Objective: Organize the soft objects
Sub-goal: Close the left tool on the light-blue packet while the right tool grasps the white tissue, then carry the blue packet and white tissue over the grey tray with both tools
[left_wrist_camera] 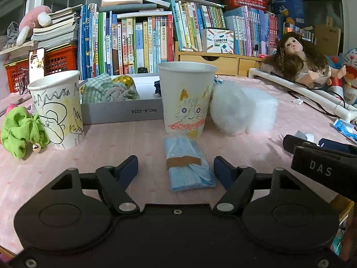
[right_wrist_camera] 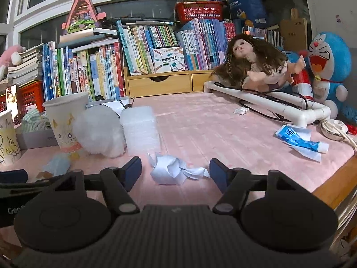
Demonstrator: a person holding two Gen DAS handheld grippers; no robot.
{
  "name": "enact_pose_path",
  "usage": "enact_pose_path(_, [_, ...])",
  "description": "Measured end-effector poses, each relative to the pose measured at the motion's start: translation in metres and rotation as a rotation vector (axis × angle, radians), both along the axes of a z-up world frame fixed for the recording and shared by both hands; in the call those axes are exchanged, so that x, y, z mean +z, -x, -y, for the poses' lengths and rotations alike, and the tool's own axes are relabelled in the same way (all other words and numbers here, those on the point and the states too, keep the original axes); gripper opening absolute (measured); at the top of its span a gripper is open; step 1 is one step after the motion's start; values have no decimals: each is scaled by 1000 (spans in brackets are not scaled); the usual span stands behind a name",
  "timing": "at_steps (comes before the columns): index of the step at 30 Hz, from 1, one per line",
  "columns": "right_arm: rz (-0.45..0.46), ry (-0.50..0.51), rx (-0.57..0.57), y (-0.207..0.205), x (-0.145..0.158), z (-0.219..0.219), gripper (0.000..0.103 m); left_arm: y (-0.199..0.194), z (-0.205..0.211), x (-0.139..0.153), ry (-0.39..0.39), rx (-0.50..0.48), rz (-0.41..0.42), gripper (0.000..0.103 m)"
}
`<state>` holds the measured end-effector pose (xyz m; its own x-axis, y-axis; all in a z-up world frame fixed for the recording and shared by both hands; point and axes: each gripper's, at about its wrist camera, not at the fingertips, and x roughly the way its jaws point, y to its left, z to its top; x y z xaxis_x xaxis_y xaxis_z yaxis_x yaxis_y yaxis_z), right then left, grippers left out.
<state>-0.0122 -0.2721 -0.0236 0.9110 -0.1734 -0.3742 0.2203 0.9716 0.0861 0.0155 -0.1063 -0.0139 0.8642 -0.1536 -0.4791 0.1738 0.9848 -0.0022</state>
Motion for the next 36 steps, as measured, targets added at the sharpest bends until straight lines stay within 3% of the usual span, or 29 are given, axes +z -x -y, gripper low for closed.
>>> enact_pose_path(4, [-11, -3, 2, -2, -1, -1, 59, 1, 1, 0, -3, -14, 5, 55])
enact_pose_path(9, [-6, -1, 3, -1, -1, -2, 54, 3, 2, 1, -10, -24, 10, 38])
enact_pose_path(22, [20, -3, 24, 2, 10, -4, 42, 11, -6, 15, 2, -32, 33, 37])
enact_pose_path(36, [101, -11, 68, 1, 45, -7, 41, 26, -23, 67, 23, -58, 130, 37])
